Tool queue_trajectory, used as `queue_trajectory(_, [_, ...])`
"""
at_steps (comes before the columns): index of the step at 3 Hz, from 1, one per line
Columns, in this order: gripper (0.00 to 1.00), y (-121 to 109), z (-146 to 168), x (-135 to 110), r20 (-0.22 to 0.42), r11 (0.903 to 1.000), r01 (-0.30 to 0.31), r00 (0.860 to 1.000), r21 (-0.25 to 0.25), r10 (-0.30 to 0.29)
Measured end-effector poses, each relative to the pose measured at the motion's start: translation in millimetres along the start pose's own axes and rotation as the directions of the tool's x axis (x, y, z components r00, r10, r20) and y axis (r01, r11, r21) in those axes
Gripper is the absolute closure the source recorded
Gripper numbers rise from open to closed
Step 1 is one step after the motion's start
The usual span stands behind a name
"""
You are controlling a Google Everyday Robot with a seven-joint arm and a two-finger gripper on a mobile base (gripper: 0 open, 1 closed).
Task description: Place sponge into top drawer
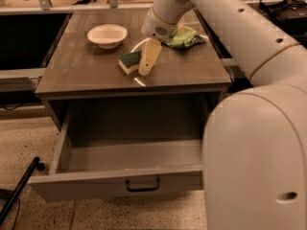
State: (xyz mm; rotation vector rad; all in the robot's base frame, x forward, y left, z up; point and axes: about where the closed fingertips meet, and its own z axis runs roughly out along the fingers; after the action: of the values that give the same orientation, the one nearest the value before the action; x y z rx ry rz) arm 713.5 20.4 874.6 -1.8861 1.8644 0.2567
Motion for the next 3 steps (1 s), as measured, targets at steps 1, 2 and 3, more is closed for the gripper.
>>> queue_trajectory(1, [0.0, -2.7, 17.1, -4.8, -0.02, 0.9992, 0.019, 1.0, -0.036, -0.02])
queue_trajectory(2, [0.0, -2.6, 30.7, -3.5, -0.038, 0.9977, 0.022, 0.999, -0.064, -0.025])
queue_trajectory(3, [0.0, -2.6, 42.0, -2.0, -0.051, 0.9958, 0.026, 0.998, -0.088, -0.031])
